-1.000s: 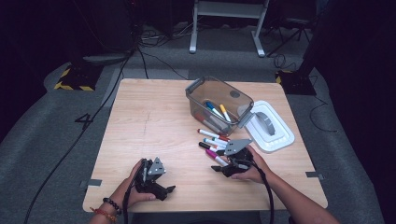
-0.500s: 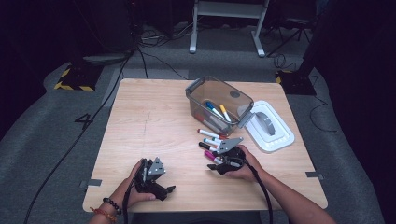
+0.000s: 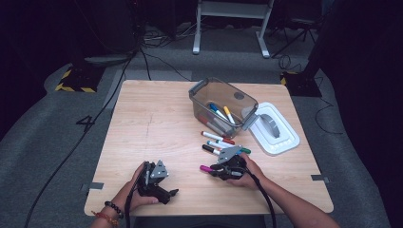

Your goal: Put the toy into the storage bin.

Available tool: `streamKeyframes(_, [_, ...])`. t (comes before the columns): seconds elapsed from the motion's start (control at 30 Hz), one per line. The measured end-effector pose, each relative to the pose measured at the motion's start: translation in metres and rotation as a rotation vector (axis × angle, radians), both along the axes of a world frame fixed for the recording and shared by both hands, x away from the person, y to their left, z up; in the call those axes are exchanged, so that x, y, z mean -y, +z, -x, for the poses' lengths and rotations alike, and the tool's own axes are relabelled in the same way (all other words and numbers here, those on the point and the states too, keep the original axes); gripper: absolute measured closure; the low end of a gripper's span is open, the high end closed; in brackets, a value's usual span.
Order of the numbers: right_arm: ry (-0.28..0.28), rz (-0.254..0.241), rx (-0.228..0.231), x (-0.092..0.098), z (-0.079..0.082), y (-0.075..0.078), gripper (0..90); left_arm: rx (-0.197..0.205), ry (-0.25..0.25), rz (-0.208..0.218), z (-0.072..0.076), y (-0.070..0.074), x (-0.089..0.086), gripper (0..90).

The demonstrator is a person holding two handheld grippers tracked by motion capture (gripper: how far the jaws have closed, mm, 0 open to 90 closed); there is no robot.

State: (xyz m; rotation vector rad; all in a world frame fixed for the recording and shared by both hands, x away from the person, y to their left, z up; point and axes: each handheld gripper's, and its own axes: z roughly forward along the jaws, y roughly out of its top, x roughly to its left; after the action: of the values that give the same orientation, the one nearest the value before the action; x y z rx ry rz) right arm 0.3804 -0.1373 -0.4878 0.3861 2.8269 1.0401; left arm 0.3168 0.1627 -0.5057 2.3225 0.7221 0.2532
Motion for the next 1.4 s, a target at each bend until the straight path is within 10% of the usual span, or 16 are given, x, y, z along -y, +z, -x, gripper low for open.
streamKeyframes(0.87, [0.002, -0.086, 0.045, 0.024, 0.005, 0.035, 74.6, -0.001, -0.001, 0.001, 0.000, 0.000, 0.000, 0.5])
streamKeyframes(1.4, [-0.068, -0.174, 0.125, 0.045, -0.003, 0.095, 74.6, -0.001, -0.003, 0.001, 0.000, 0.000, 0.000, 0.4])
